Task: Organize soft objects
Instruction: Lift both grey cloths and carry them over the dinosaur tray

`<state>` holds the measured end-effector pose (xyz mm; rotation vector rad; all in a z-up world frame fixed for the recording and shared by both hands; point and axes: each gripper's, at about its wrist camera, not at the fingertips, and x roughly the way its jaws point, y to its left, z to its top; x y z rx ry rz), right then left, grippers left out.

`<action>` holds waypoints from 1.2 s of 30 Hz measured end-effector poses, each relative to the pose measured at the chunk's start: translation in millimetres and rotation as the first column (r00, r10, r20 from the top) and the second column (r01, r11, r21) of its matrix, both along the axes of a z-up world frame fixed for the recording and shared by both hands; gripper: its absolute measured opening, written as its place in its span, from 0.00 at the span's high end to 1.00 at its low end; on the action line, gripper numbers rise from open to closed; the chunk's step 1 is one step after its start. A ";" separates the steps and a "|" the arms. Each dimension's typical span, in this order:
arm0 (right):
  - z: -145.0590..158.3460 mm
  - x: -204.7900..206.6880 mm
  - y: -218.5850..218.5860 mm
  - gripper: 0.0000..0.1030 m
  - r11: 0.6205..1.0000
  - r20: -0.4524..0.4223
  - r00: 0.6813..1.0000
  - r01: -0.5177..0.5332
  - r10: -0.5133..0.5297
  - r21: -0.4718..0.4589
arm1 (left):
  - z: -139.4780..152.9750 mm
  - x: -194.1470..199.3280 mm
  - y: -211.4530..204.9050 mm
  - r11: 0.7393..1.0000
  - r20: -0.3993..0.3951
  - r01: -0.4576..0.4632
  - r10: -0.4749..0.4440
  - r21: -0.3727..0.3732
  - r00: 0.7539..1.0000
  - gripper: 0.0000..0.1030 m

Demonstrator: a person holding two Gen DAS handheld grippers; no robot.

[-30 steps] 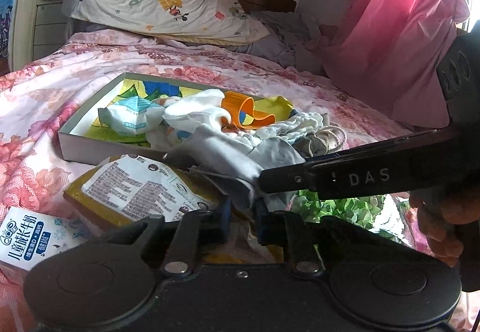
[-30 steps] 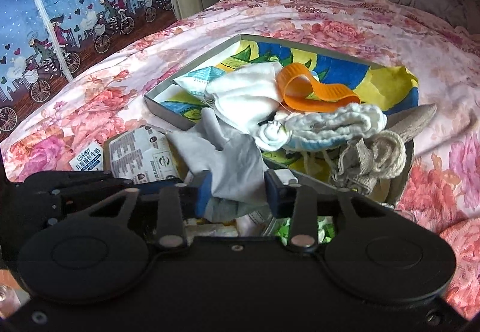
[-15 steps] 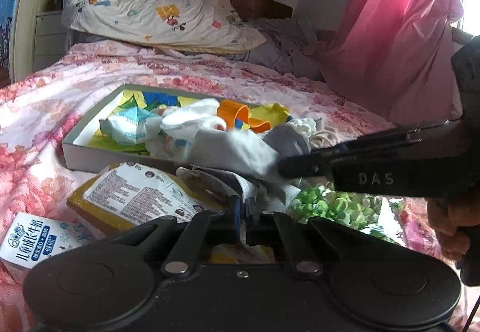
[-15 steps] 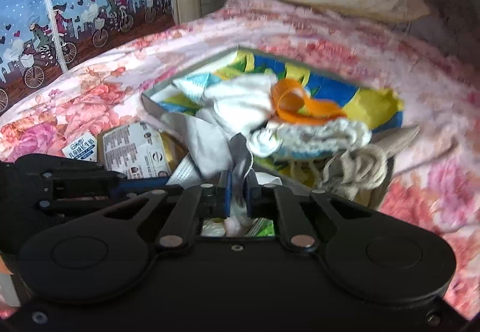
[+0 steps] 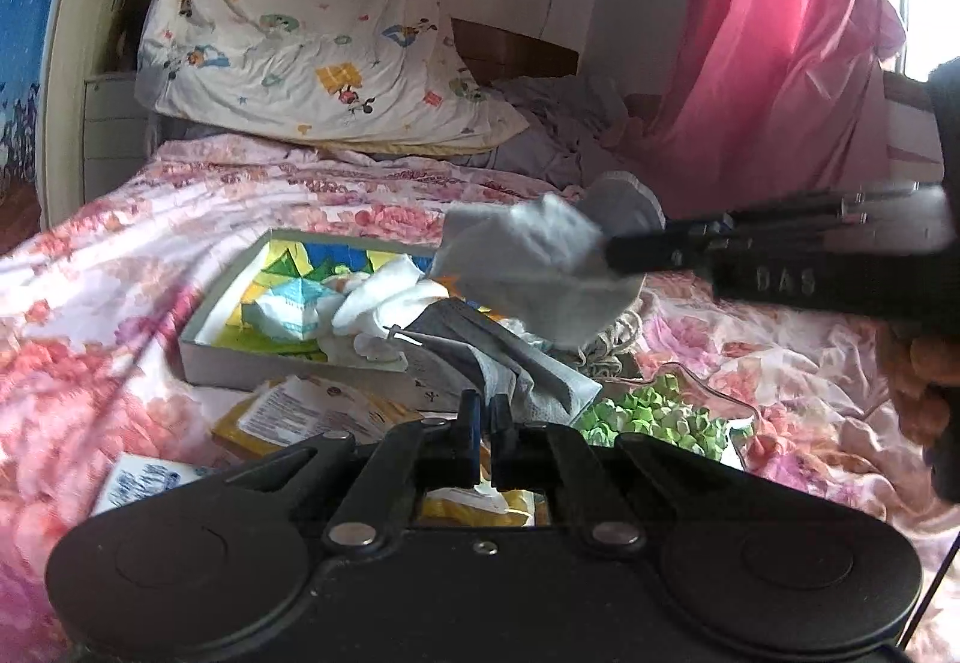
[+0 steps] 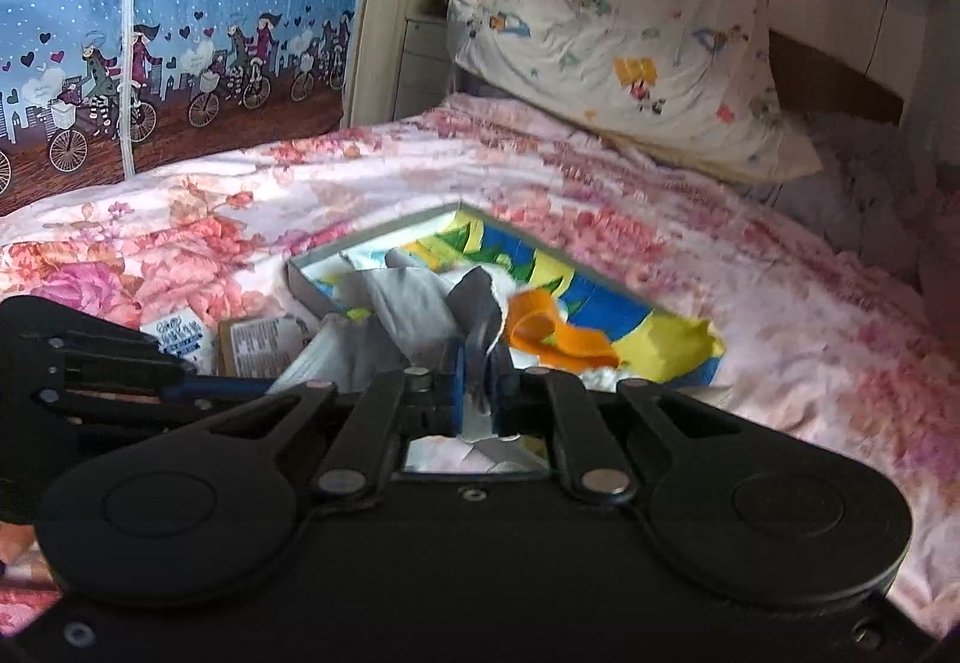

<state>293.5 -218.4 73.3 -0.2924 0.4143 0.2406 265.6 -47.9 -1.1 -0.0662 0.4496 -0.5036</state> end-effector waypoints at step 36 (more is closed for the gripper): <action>4.2 85.5 37.1 0.97 0.992 0.108 0.987 0.120 -0.123 0.031 | -6.8 151.2 87.3 0.950 -0.001 -0.151 0.157 -0.274 0.988 0.99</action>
